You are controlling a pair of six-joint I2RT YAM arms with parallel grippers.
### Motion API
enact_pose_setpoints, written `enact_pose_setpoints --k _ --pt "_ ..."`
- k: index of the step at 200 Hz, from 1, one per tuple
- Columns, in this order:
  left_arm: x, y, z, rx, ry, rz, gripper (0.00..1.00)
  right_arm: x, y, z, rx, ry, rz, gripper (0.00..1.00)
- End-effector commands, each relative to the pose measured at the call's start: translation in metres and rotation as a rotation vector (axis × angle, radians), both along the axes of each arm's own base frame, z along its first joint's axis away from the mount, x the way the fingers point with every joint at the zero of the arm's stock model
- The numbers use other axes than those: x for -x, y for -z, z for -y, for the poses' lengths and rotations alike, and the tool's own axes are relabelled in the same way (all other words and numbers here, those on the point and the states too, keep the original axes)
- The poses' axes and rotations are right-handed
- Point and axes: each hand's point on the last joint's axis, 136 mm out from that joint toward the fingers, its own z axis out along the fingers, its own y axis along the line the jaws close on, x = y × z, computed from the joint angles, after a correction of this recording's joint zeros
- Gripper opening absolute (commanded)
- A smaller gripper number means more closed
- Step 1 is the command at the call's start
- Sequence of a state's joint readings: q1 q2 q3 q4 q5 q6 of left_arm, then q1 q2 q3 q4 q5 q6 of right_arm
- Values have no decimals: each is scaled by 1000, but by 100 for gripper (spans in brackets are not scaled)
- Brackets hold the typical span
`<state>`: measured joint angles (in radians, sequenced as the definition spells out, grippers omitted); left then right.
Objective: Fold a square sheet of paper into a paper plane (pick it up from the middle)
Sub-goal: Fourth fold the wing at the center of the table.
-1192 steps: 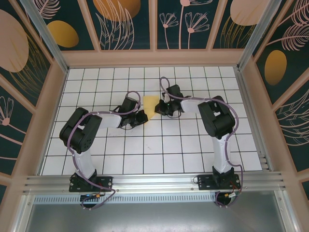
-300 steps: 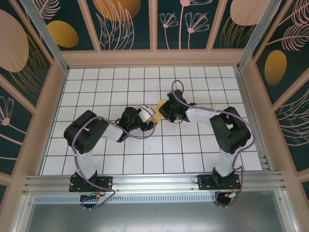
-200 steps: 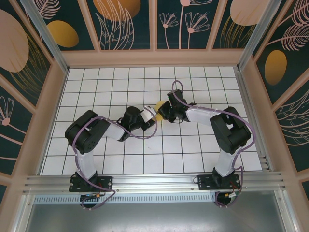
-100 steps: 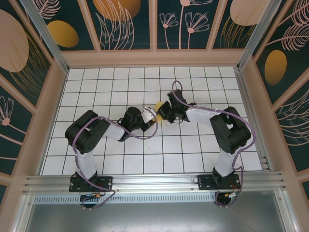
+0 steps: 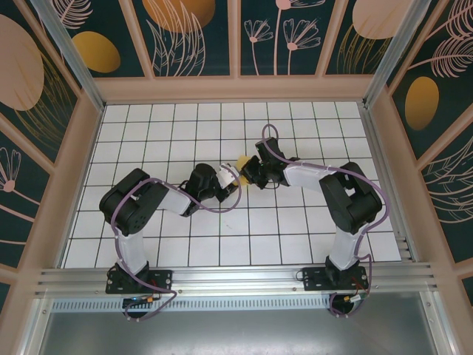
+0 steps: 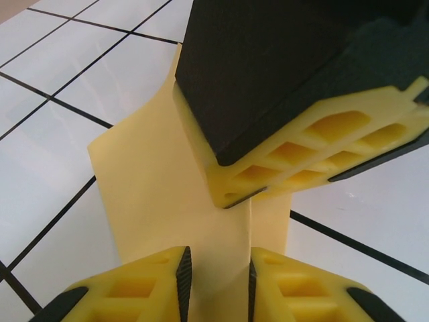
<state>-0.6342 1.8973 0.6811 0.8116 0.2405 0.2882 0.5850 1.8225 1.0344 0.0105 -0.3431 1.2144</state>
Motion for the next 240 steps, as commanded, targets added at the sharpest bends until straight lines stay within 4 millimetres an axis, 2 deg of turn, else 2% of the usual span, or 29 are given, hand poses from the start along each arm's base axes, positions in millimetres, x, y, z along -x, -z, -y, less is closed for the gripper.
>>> enact_pose_setpoints --k 1,28,53,69,74,125,149,192,240 --pt "0 -20 8 61 16 24 22 -5 -7 -4 -16 -13 8 5" --pt "6 -15 6 88 2 -29 19 -11 -17 3 0 -19 62 23" --pt "13 -8 7 126 -13 -124 18 -17 -37 8 -3 -51 173 41" --pt "13 -8 7 161 -40 -177 17 -13 -43 10 5 -96 228 47" --pt "14 -9 8 170 -42 -193 17 -20 -45 20 10 -84 250 49" --pt "17 -11 11 296 -126 -379 16 -15 -42 48 73 -188 417 51" --pt "14 -12 10 364 -181 -450 15 -11 -38 52 65 -242 470 51" --pt "10 -15 7 468 -240 -535 15 -11 -26 38 35 -346 495 48" --pt "5 -4 1 496 -312 -603 15 -20 -16 21 16 -422 504 46"
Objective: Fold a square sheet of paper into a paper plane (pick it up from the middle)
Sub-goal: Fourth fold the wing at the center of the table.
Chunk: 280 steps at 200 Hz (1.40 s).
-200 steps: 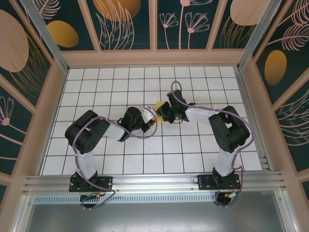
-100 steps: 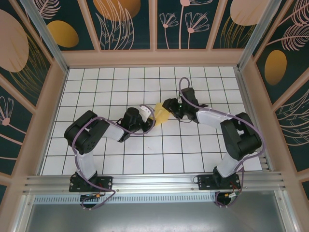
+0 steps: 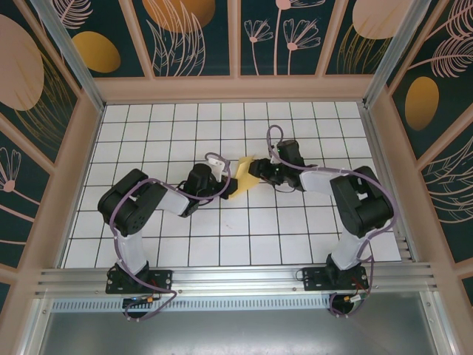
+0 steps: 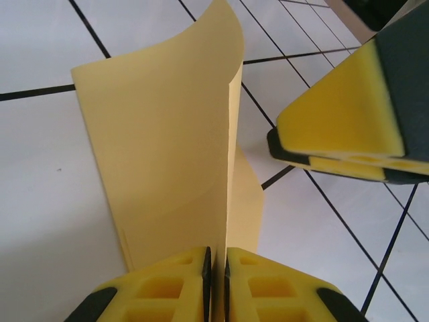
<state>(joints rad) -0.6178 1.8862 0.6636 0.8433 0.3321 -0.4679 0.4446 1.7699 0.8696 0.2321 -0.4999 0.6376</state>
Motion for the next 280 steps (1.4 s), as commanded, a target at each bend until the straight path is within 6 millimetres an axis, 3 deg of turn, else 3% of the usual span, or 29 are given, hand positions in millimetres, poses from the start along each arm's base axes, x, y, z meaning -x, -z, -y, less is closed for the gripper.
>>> enact_pose_setpoints --k 1,107,226,259,280 --pt "-3 4 -3 48 -45 -52 15 -10 -11 -16 -34 -84 75 46" --pt "-8 19 -9 69 -92 -148 15 -14 8 -36 -15 -161 40 50" --pt "-8 23 -5 48 -69 -178 20 -17 44 -24 142 -85 -44 52" --pt "-11 12 -11 47 -88 -161 27 -15 58 -15 212 -58 -74 47" --pt "-16 6 -21 28 -133 -158 38 -14 64 -10 246 -46 -85 45"
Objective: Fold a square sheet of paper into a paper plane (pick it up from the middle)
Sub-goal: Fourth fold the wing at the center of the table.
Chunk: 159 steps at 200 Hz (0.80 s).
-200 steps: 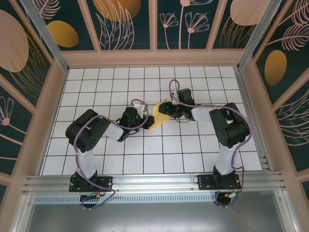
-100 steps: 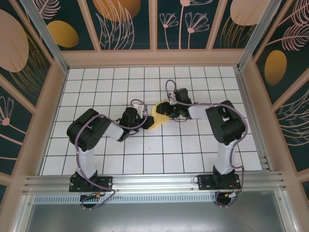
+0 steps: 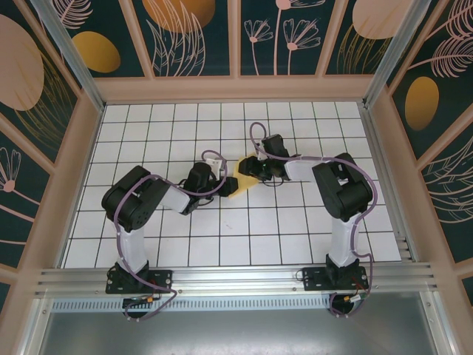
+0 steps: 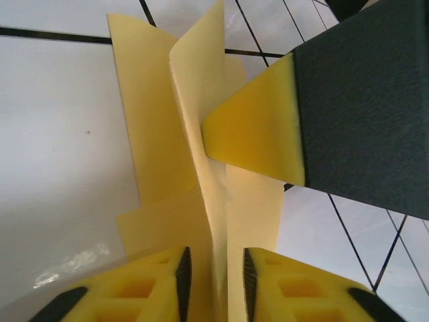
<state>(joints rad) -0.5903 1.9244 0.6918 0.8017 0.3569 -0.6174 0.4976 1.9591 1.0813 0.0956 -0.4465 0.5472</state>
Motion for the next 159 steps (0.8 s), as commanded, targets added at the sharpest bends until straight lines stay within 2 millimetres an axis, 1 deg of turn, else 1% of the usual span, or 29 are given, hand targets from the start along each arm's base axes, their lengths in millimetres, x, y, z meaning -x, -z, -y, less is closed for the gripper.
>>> enact_pose_setpoints --k 1,26,43,74,99,136,159 --pt "-9 -8 -16 -33 -62 -1 39 6 34 18 132 31 -56 45" --pt "-13 -12 -28 -55 -107 -9 43 9 38 21 154 35 -62 45" --pt "-15 -18 -30 -38 -125 -14 44 9 39 24 164 44 -62 44" --pt "-17 -33 -22 16 -112 -20 43 10 42 25 176 54 -64 43" --pt "-12 -39 -12 66 -66 -37 41 10 44 25 183 53 -68 42" --pt "-7 -20 -14 5 -51 -118 40 10 44 25 183 55 -71 42" --pt "1 -10 -13 -3 -34 -168 40 9 43 25 181 56 -70 42"
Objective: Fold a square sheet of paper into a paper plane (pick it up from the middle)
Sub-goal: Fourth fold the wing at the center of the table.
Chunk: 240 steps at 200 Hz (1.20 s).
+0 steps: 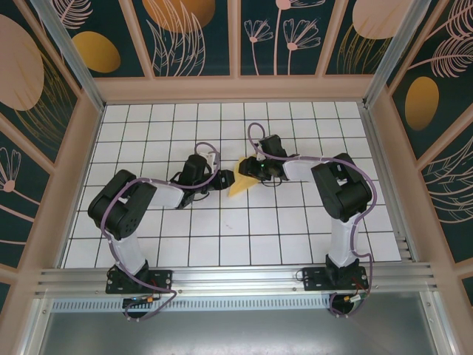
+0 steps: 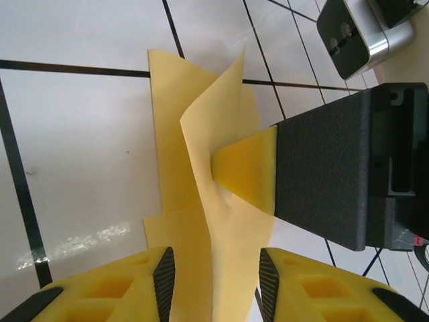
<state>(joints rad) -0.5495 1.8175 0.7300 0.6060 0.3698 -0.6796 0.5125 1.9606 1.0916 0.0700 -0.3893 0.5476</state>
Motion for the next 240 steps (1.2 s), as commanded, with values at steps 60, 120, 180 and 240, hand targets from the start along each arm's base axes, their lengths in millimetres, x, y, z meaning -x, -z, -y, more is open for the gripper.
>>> enact_pose_setpoints --k 60,120,180,240 --pt "24 16 2 13 63 -113 25 9 41 22 130 37 -83 42" --pt "35 26 0 -11 78 -152 25 10 42 21 125 37 -85 42" --pt "46 33 0 -37 94 -180 25 10 43 21 127 38 -88 41" --pt "47 33 1 -53 93 -177 24 11 45 22 130 38 -92 41"
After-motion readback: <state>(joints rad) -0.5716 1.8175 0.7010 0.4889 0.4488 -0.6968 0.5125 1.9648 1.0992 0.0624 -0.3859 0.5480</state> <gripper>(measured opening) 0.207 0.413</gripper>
